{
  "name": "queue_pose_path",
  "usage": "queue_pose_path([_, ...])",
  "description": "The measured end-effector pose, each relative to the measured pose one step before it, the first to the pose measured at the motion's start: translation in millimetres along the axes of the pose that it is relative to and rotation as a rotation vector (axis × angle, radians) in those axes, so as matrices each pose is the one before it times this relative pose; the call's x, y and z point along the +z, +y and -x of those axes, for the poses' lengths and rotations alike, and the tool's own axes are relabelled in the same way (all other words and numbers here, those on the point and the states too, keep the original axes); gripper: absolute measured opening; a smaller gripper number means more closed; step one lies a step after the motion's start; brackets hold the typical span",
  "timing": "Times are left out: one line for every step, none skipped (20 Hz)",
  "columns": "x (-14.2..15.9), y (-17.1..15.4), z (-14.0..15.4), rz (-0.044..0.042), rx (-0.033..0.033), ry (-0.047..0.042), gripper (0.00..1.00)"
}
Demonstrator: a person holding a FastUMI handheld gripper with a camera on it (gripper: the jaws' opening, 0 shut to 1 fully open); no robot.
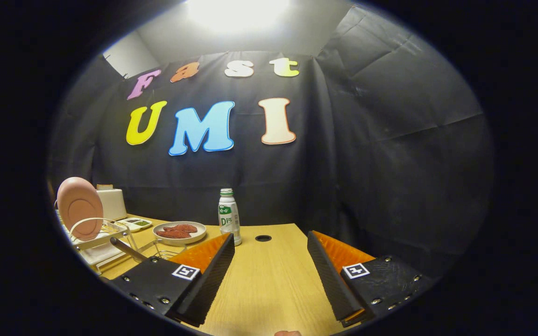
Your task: Take the plate from the dish rack, then take the spoon from the basket and place it into the plate.
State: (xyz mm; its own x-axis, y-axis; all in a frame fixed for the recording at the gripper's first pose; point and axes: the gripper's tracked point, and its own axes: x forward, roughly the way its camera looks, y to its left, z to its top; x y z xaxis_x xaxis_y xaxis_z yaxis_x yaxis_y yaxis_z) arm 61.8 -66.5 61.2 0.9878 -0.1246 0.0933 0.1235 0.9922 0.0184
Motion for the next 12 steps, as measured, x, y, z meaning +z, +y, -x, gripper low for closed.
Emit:
queue_pose_path([2.95,-4.46,9.20,0.00822,-0.00582,0.00688,0.96])
queue_pose_path([5.03,-3.69,10.71,0.00780,-0.00615,0.00867,0.96])
queue_pose_path([5.52,-1.61,11.40,0.00612,-0.00277,0.00499,0.96])
queue_pose_path([6.05,-0.19,11.13,0.00444,-0.00239,0.00658,0.96])
queue_pose_path([5.40,0.48,10.41,0.00316,-0.00456,0.00683,0.96])
queue_pose_path([5.69,2.62,10.87,0.00348,-0.00348,0.00667,0.96])
queue_pose_path([6.32,3.78,10.49,0.00274,-0.00327,0.00530,0.95])
queue_pose_path([7.54,6.02,9.35,-0.00133,-0.00103,0.00533,0.95])
queue_pose_path([6.24,7.95,9.83,-0.00465,0.00208,0.00867,0.96])
queue_pose_path([7.67,10.53,8.35,0.00234,0.00905,0.00190,0.95])
queue_pose_path([8.29,11.98,5.68,0.01005,0.00767,0.00124,0.96])
queue_pose_path([10.14,15.12,7.39,0.01144,0.01235,-0.00124,0.96])
